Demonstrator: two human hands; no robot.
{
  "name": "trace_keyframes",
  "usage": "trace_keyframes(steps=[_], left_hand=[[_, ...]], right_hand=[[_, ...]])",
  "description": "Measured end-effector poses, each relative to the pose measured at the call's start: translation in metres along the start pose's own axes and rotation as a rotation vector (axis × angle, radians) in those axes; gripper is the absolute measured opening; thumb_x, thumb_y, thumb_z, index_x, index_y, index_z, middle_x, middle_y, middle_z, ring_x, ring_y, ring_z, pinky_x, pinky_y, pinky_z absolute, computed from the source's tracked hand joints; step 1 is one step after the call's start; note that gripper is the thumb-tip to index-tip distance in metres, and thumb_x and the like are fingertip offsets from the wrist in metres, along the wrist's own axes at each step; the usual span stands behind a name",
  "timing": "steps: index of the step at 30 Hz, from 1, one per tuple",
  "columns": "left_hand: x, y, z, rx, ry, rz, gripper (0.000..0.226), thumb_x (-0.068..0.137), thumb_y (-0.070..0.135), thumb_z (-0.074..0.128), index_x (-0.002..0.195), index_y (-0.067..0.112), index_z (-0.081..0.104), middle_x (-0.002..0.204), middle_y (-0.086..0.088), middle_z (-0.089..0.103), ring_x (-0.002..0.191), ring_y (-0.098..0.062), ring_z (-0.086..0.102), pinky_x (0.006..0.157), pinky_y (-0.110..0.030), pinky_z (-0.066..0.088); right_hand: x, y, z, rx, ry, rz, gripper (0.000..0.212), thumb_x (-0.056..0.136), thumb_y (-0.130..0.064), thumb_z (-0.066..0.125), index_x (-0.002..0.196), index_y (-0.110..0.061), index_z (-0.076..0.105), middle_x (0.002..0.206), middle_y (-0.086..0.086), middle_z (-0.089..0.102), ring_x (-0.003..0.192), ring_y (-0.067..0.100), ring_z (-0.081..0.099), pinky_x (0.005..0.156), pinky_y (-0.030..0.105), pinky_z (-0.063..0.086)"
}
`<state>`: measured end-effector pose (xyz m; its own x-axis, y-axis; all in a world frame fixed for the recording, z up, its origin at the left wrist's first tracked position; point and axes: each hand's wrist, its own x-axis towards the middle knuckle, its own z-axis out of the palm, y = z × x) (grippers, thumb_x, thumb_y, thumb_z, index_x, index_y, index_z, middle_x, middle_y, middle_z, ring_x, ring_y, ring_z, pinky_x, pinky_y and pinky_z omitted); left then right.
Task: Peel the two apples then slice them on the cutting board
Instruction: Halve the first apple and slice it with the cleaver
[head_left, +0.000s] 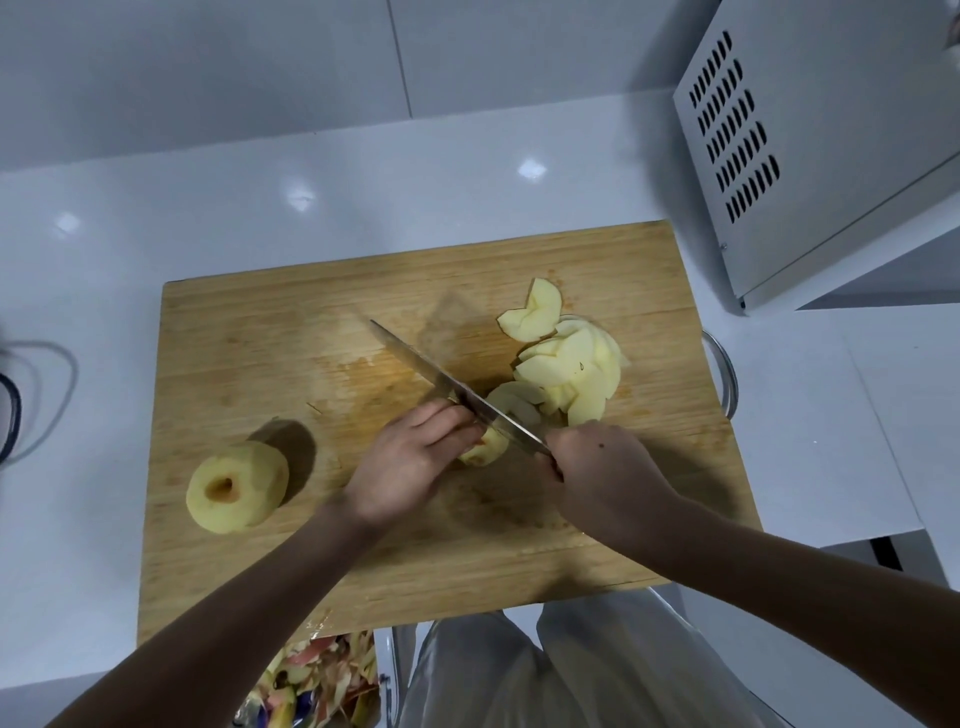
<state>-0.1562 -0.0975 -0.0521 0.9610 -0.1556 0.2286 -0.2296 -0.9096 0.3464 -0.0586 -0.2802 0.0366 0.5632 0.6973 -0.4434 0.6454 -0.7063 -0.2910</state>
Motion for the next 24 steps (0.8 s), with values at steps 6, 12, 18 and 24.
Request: trace_keyframes(steps=[6,12,18,24], left_hand=[[-0.001,-0.002,0.0,0.025,0.004,0.018,0.031,0.081,0.007,0.056,0.109,0.007,0.07,0.109,-0.01,0.066,0.103,-0.021,0.053,0.084,-0.027,0.044],[-0.001,0.0,-0.003,-0.004,0.002,-0.002,0.037,0.072,0.0,0.074,0.108,0.006,0.07,0.108,-0.012,0.066,0.103,-0.021,0.053,0.078,-0.032,0.051],[-0.001,-0.002,0.0,-0.016,-0.001,-0.003,0.033,0.08,0.004,0.068,0.113,0.007,0.067,0.114,-0.01,0.066,0.104,-0.024,0.056,0.078,-0.034,0.055],[-0.003,-0.003,0.001,0.013,-0.024,-0.007,0.031,0.086,0.015,0.053,0.111,0.007,0.069,0.114,-0.01,0.066,0.103,-0.025,0.06,0.079,-0.033,0.055]], right_hand=[[0.023,0.001,0.024,0.086,0.0,0.03,0.02,0.097,-0.026,0.041,0.085,-0.017,0.055,0.063,-0.011,0.04,0.059,0.007,0.043,0.047,0.016,0.024],[0.002,0.007,0.005,0.122,0.004,0.026,0.023,0.099,-0.029,0.037,0.077,-0.022,0.043,0.063,-0.011,0.038,0.055,0.003,0.038,0.049,0.016,0.028],[-0.002,-0.002,0.0,0.021,0.022,0.003,0.024,0.099,-0.028,0.035,0.076,-0.021,0.041,0.062,-0.01,0.035,0.053,0.003,0.032,0.047,0.018,0.022],[0.021,-0.005,0.025,0.041,0.002,0.024,0.022,0.098,-0.026,0.038,0.088,-0.017,0.055,0.062,-0.012,0.033,0.053,0.002,0.03,0.046,0.018,0.018]])
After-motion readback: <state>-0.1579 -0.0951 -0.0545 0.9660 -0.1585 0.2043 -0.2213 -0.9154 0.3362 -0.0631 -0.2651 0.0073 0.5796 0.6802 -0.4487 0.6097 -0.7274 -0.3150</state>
